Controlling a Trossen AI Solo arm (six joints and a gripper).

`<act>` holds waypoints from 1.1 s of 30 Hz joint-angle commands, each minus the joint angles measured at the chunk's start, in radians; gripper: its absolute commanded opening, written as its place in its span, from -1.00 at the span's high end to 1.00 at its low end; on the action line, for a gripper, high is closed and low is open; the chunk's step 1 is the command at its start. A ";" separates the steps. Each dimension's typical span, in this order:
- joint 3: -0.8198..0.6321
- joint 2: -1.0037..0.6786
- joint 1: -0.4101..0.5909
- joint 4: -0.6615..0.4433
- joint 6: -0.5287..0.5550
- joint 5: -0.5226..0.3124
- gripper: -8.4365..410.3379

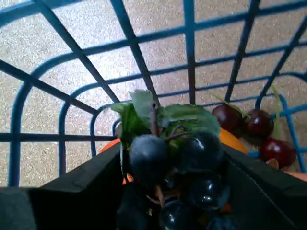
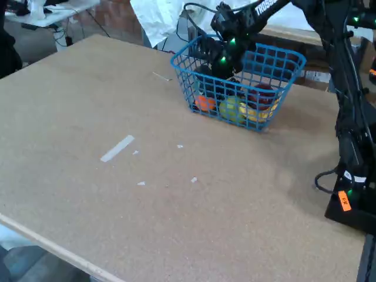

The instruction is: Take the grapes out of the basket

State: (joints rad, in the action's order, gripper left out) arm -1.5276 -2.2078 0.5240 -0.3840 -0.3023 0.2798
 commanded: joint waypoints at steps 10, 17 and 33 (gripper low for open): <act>0.002 0.011 -0.001 0.058 0.037 -0.089 0.95; 0.002 0.114 -0.001 0.082 0.037 -0.090 0.96; 0.002 0.435 -0.014 0.072 0.097 -0.085 0.96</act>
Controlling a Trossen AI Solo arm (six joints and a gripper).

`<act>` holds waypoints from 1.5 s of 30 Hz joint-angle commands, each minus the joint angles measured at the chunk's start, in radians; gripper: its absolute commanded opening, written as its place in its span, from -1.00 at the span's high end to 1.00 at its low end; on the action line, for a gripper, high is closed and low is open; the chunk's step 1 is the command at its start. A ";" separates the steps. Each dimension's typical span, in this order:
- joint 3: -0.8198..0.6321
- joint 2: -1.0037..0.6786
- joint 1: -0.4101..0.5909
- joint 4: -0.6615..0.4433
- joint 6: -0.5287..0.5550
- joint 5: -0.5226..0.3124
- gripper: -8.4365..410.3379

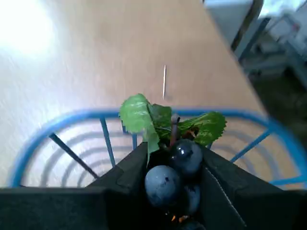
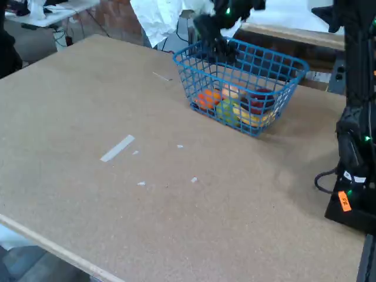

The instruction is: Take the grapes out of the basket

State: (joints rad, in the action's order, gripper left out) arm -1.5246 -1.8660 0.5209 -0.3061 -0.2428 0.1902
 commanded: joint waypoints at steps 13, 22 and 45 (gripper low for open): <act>-0.001 0.286 -0.237 -0.042 0.000 0.014 0.96; -0.001 0.354 -0.444 -0.068 0.008 0.011 0.96; 0.031 0.203 -0.606 -0.243 0.029 0.008 0.96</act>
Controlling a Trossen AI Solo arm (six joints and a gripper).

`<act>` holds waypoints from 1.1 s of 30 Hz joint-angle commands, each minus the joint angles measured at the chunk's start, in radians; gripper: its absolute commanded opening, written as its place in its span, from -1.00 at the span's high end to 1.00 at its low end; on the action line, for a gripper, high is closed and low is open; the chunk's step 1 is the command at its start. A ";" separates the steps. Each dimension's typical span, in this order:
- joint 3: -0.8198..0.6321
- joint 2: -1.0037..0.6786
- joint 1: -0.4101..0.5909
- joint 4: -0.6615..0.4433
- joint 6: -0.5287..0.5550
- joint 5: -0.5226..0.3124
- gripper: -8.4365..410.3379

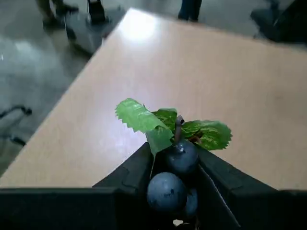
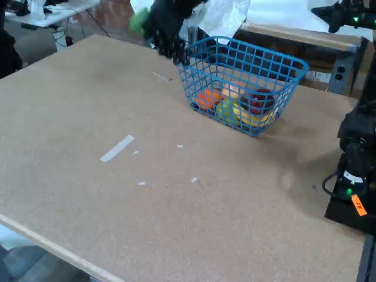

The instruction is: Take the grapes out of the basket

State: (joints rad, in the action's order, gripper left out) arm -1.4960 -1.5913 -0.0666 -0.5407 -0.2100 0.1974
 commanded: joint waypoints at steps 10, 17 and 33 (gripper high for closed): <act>0.002 -0.268 -0.027 0.088 -0.035 -0.004 0.96; 0.002 -0.366 -0.027 0.128 -0.056 -0.007 0.96; 0.002 -0.502 -0.056 0.112 -0.057 -0.005 0.96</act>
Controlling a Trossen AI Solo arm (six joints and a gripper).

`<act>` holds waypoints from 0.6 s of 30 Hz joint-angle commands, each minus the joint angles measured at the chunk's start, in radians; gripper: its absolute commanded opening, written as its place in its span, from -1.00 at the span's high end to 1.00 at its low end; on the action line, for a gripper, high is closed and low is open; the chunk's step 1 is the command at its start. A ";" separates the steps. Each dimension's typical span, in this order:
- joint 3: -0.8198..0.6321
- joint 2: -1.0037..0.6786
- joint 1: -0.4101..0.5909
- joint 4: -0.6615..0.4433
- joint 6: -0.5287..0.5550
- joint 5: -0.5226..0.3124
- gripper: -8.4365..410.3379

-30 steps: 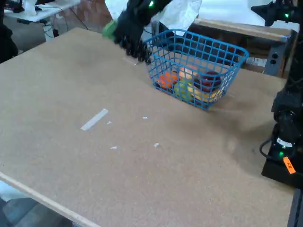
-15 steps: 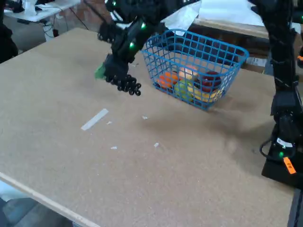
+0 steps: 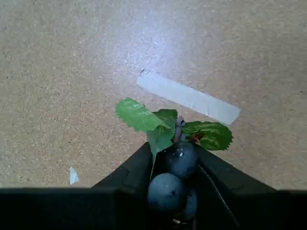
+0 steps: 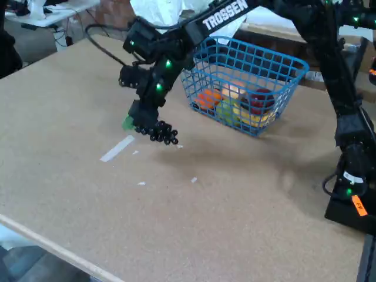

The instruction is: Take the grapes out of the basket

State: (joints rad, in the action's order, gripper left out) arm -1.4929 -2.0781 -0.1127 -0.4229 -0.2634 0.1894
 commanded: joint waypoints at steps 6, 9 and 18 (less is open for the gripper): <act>0.000 -0.038 -0.020 -0.014 -0.021 0.002 0.96; 0.000 -0.047 -0.022 -0.016 -0.021 0.003 0.96; 0.000 -0.089 -0.022 0.038 -0.029 0.003 0.96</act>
State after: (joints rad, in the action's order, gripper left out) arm -1.4929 -2.1593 -0.1345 -0.4152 -0.2871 0.1890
